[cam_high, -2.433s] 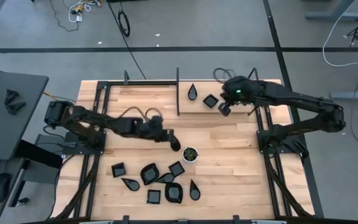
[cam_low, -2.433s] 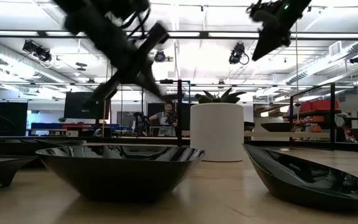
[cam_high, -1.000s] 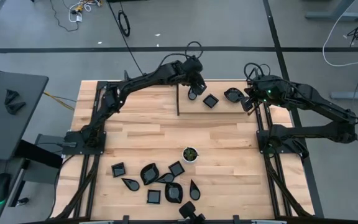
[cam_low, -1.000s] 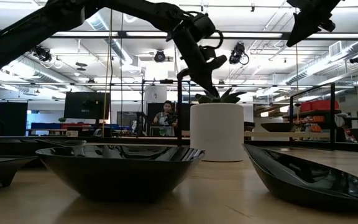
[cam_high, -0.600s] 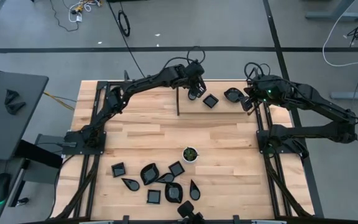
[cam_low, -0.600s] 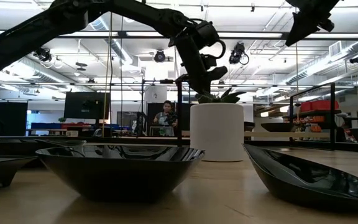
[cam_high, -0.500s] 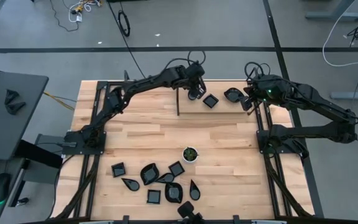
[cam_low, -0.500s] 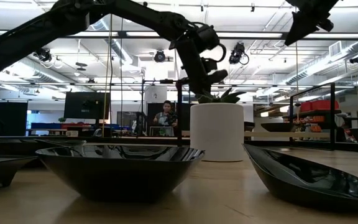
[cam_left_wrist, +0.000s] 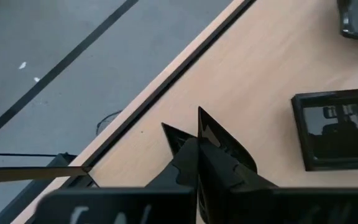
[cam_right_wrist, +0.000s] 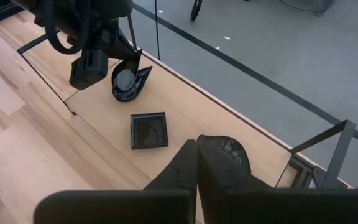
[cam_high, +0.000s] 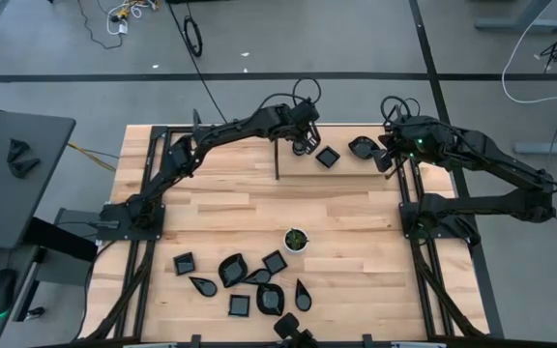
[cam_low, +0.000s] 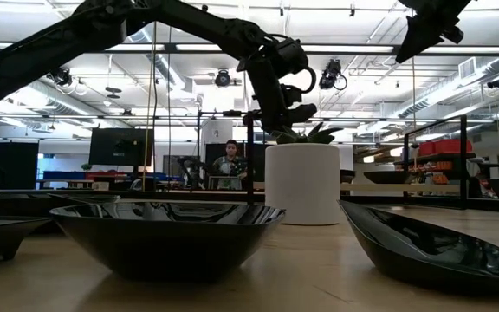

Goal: Pick & Place Mini shaped plates
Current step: Stack the drop shaped plate on top of the drop shaped plate on the shelf

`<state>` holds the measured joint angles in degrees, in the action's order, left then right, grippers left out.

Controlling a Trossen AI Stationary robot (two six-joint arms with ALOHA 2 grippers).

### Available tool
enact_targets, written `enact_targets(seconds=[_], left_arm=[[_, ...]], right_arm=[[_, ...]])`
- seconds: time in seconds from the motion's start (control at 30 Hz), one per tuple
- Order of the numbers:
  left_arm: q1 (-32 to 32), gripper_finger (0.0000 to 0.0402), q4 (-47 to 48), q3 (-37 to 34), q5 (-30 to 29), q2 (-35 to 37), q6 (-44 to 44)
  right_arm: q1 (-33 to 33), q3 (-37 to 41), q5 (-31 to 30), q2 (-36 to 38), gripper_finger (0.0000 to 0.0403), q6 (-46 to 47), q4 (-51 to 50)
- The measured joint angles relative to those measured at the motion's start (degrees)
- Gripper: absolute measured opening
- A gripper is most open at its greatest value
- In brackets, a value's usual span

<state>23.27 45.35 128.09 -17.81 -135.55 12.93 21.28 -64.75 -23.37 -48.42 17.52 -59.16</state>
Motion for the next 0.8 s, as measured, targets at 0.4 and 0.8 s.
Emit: enact_targets(seconds=[0.4,0.8], left_arm=[[-0.11,0.001,-0.45,0.04,-0.19,-0.09,1.57],[-0.61,0.001,-0.4,0.0,-0.49,-0.11,1.73]], right_arm=[[0.0,0.0,0.01,0.02,0.0006,0.0,0.02],[0.0,0.0,0.01,0.01,0.0006,0.0,0.04]])
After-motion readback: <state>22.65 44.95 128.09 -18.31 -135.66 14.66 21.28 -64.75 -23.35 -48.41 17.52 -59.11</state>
